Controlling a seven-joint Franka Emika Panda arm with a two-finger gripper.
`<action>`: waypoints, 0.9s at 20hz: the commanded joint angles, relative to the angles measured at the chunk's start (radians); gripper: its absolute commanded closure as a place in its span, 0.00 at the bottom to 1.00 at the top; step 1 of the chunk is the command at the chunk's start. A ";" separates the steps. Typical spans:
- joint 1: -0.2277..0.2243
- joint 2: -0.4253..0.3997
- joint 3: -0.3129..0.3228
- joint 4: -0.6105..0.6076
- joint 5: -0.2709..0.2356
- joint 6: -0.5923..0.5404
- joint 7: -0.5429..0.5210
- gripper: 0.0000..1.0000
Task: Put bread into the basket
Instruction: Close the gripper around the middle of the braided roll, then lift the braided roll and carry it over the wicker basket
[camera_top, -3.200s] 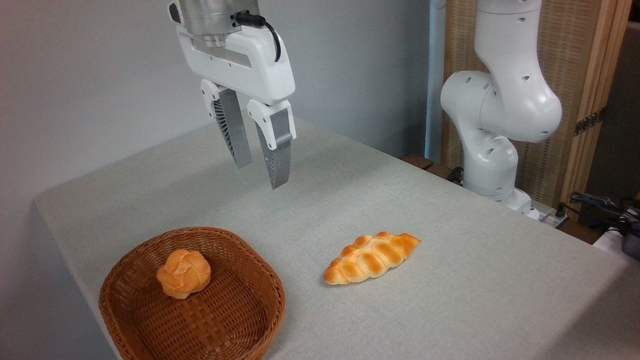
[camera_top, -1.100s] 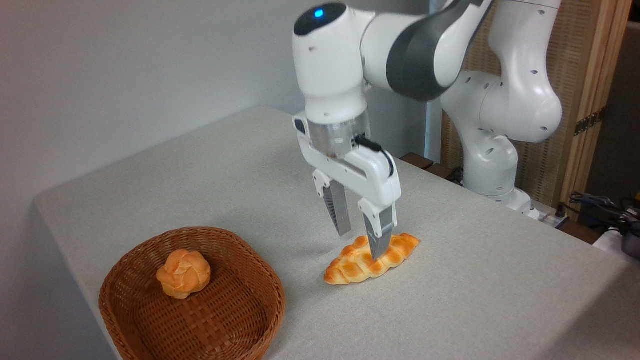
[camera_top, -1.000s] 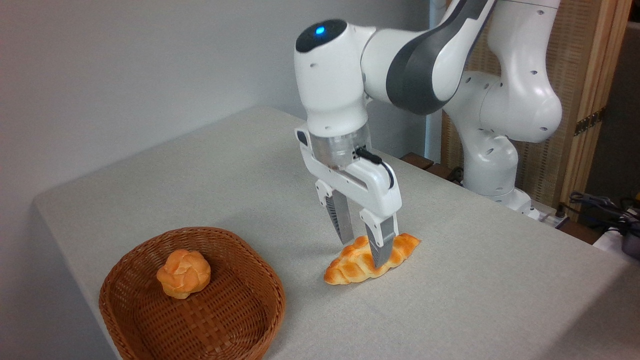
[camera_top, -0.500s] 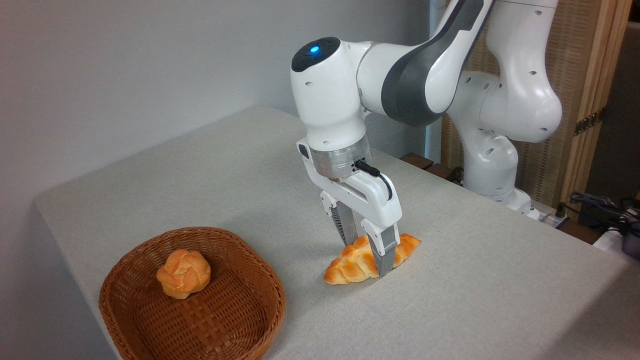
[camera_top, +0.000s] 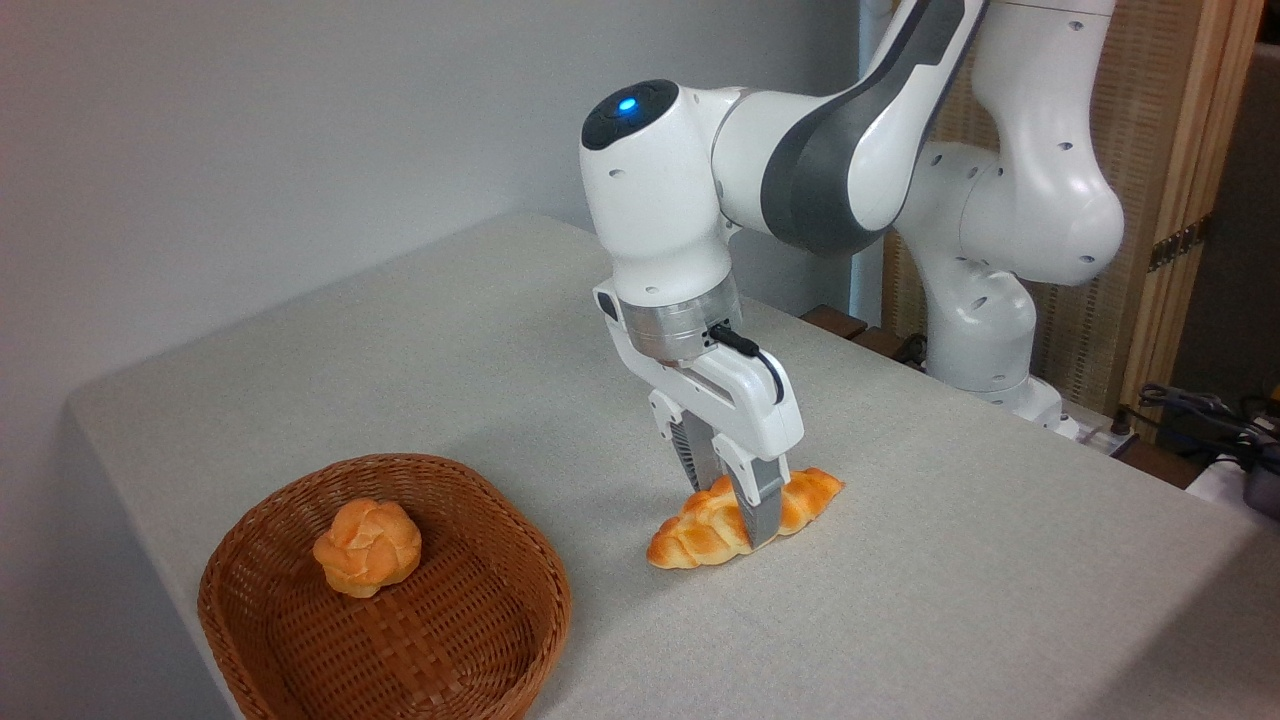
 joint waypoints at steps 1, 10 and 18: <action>-0.007 0.000 0.006 0.000 0.014 0.000 0.002 0.62; -0.031 0.056 -0.001 0.318 -0.003 -0.286 -0.063 0.60; -0.045 0.403 -0.009 0.837 -0.083 -0.309 -0.173 0.59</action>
